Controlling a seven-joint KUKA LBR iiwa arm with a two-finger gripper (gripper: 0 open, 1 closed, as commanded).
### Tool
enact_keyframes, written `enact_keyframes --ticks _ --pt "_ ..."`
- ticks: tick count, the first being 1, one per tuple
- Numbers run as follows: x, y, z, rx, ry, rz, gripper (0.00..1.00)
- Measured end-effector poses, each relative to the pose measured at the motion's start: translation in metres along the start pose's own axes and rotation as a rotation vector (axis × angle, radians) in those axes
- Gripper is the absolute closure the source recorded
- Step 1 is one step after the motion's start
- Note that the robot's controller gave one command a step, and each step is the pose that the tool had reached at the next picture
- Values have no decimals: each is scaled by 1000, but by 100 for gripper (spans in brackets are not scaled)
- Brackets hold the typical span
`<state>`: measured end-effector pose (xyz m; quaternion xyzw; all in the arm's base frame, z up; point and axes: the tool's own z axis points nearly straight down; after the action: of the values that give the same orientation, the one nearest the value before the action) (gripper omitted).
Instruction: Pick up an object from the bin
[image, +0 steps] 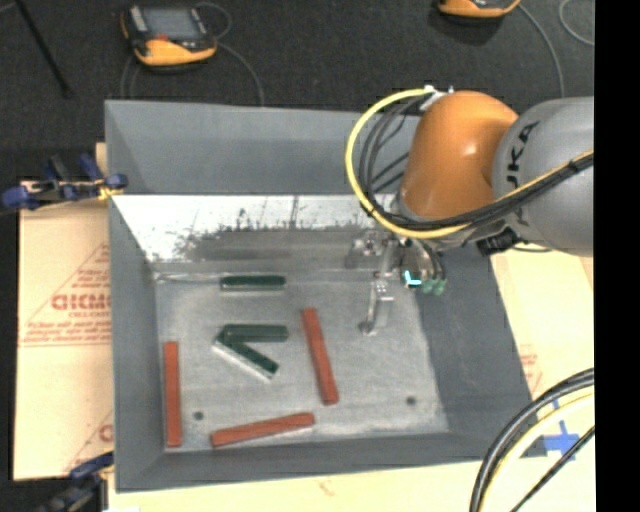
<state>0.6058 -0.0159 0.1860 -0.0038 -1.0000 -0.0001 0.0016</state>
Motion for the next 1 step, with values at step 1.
enact_keyframes --ticks 1 --pt "-2 0 -5 0 -8 0 0"
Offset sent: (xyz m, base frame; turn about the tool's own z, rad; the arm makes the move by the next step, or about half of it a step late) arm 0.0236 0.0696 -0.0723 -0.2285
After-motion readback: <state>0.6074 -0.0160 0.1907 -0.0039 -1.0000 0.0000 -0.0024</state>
